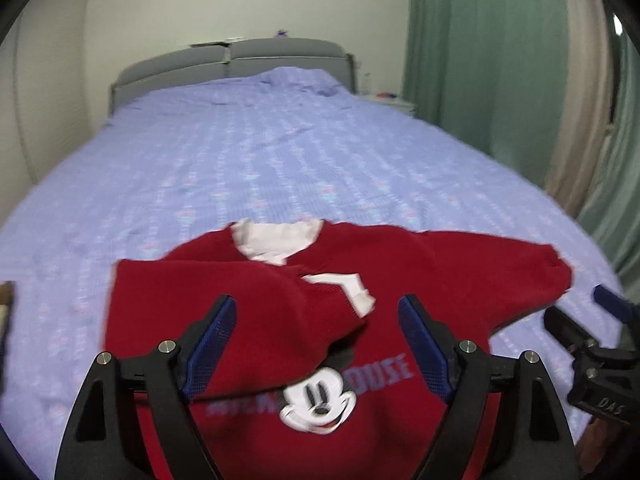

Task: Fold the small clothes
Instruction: 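Fold the held sleeve across the sweatshirt body and open the left gripper, then grasp the other sleeve cuff with the right gripper and lift it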

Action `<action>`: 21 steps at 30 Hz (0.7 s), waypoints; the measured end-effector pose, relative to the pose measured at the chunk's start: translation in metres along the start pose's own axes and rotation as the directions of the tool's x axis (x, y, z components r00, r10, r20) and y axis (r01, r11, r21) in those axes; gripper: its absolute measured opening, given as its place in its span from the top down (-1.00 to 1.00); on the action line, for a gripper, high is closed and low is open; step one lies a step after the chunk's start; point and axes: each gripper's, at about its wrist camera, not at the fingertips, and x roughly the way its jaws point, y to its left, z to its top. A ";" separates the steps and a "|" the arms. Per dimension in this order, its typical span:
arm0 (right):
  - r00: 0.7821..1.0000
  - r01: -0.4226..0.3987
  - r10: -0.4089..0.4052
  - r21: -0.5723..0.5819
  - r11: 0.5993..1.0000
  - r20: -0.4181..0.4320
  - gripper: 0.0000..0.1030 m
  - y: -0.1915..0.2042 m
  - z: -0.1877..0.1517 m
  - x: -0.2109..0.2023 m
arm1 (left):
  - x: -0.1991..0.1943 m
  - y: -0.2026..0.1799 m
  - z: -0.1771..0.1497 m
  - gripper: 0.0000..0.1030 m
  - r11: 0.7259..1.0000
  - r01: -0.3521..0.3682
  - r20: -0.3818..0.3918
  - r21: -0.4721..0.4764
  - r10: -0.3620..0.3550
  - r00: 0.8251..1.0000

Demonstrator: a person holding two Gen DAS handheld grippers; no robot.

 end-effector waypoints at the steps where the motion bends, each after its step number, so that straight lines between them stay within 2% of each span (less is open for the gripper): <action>1: 1.000 -0.003 0.003 0.002 1.000 0.007 -0.99 -0.002 0.000 -0.003 | -0.005 -0.002 -0.001 -0.62 1.000 -0.007 -0.001 0.004 0.007 1.000; 6: 0.999 0.000 -0.001 0.013 1.000 0.038 -0.99 -0.014 0.007 -0.015 | -0.037 -0.012 -0.001 -0.85 0.999 -0.040 0.040 -0.010 0.041 0.998; 10: 0.999 -0.001 -0.001 0.029 1.000 0.054 -0.99 -0.028 0.021 -0.021 | -0.047 -0.028 0.009 -0.86 0.999 -0.043 0.048 -0.010 0.044 0.998; 12: 0.998 0.001 -0.002 0.015 1.000 0.062 -0.99 -0.034 0.027 -0.023 | -0.046 -0.038 0.014 -0.94 0.999 -0.043 0.052 0.004 0.043 0.998; 16: 0.996 0.029 -0.024 -0.046 0.999 0.090 -0.99 -0.046 0.038 -0.027 | -0.043 -0.063 0.020 -0.95 0.999 -0.032 0.046 0.035 0.030 0.998; 21: 0.994 0.073 -0.070 -0.023 0.997 0.089 -0.99 -0.078 0.037 -0.028 | -0.027 -0.097 0.022 -0.95 0.995 -0.009 0.031 0.095 0.006 0.999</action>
